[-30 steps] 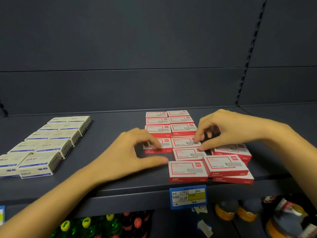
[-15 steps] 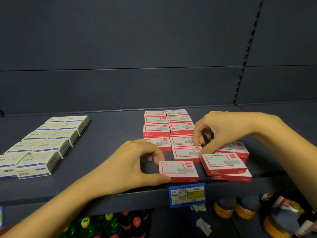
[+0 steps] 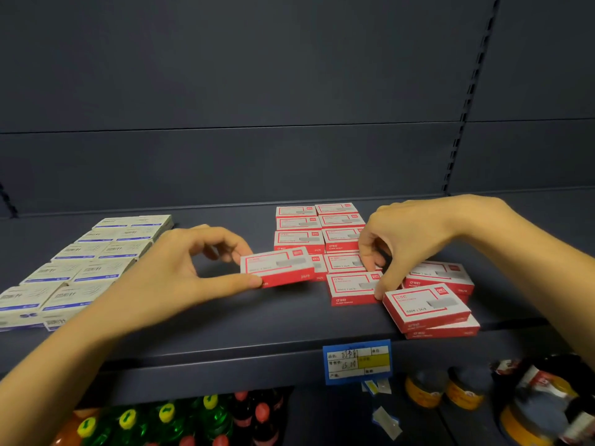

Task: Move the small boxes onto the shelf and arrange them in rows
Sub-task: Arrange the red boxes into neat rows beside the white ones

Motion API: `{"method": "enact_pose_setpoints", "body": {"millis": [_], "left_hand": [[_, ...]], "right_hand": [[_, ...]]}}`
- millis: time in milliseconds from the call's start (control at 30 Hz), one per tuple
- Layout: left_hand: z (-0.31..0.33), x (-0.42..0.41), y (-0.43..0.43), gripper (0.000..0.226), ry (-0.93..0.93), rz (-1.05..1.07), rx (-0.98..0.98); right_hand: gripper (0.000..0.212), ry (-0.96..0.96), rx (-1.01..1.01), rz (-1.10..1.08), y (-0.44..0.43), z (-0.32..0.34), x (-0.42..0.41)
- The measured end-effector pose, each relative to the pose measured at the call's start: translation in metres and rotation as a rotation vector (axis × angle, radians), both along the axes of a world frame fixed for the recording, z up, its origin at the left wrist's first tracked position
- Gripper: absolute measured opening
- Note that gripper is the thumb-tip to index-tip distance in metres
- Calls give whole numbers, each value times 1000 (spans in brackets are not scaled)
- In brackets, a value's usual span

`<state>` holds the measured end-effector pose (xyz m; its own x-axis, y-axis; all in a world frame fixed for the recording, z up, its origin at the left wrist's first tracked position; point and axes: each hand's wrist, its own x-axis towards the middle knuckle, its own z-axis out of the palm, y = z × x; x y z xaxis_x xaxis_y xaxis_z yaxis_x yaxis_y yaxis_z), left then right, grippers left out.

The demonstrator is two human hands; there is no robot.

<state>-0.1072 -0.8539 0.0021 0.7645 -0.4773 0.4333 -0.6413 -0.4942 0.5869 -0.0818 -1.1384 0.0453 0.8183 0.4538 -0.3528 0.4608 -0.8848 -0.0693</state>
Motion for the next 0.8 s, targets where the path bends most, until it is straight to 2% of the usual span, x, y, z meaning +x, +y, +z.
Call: {"method": "enact_pose_setpoints", "body": {"millis": [267,467,800], "left_hand": [[-8,14,-2,33,20,87,34],[-17,26,-14,28,51,100,100],[-27,35,-27,27,33,183,27]], "right_hand": [[17,-21,174,-18,-6,-4,1],[17,-171,305,-59,-25,6,-2],[31,-280,169,-88,-27,-8,10]]}}
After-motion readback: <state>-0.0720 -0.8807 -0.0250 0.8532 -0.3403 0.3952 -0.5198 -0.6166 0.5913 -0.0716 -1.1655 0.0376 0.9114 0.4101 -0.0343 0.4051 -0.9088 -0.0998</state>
